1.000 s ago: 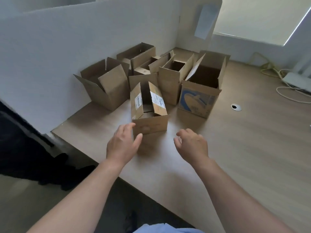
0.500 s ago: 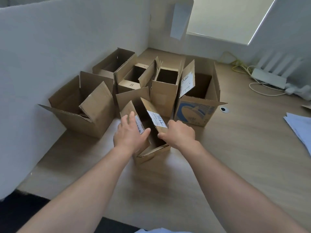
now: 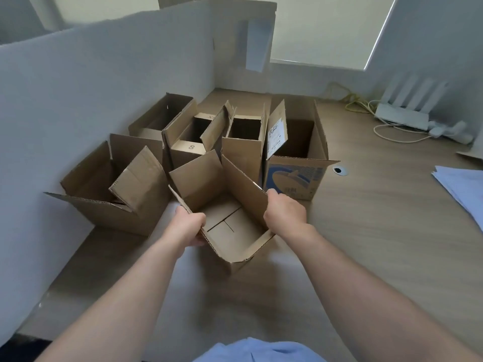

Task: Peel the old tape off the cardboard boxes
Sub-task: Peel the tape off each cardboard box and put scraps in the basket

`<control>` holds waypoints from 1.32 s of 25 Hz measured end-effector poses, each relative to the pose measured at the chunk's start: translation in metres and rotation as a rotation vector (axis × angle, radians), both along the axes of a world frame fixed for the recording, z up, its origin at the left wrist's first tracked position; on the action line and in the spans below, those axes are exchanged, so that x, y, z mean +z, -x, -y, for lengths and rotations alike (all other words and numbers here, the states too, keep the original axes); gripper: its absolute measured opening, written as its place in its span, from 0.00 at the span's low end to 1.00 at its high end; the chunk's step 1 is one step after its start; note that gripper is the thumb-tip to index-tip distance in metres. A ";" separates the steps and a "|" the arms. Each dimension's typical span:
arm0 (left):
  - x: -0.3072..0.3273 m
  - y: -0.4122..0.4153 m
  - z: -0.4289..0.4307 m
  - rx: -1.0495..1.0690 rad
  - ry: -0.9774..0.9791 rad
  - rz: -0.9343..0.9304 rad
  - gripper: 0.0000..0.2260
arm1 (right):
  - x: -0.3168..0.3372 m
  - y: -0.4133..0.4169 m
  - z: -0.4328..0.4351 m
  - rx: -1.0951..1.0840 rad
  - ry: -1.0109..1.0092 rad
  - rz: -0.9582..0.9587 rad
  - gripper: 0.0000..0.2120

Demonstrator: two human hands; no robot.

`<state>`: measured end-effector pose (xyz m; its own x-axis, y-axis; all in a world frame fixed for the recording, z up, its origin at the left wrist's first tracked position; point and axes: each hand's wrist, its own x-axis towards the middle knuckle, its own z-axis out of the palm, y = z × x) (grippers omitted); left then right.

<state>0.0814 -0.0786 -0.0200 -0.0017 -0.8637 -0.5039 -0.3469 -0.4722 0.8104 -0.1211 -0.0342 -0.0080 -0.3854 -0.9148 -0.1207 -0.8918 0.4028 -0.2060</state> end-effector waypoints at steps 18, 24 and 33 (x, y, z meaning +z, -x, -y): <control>0.000 0.022 -0.041 -0.432 -0.146 -0.109 0.22 | -0.011 0.131 -0.061 -0.704 0.095 0.333 0.24; 0.008 0.040 -0.051 -0.654 -0.318 -0.079 0.33 | 0.000 0.144 -0.060 -0.677 0.174 0.705 0.25; -0.010 0.062 -0.059 -0.112 -0.481 -0.388 0.34 | -0.015 0.160 -0.102 -0.726 0.058 1.362 0.26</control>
<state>0.0197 -0.0196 -0.0303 -0.3394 -0.5245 -0.7808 -0.1385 -0.7932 0.5930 -0.2808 0.0677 -0.0234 -0.3658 -0.6010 -0.7106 0.3555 0.6154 -0.7035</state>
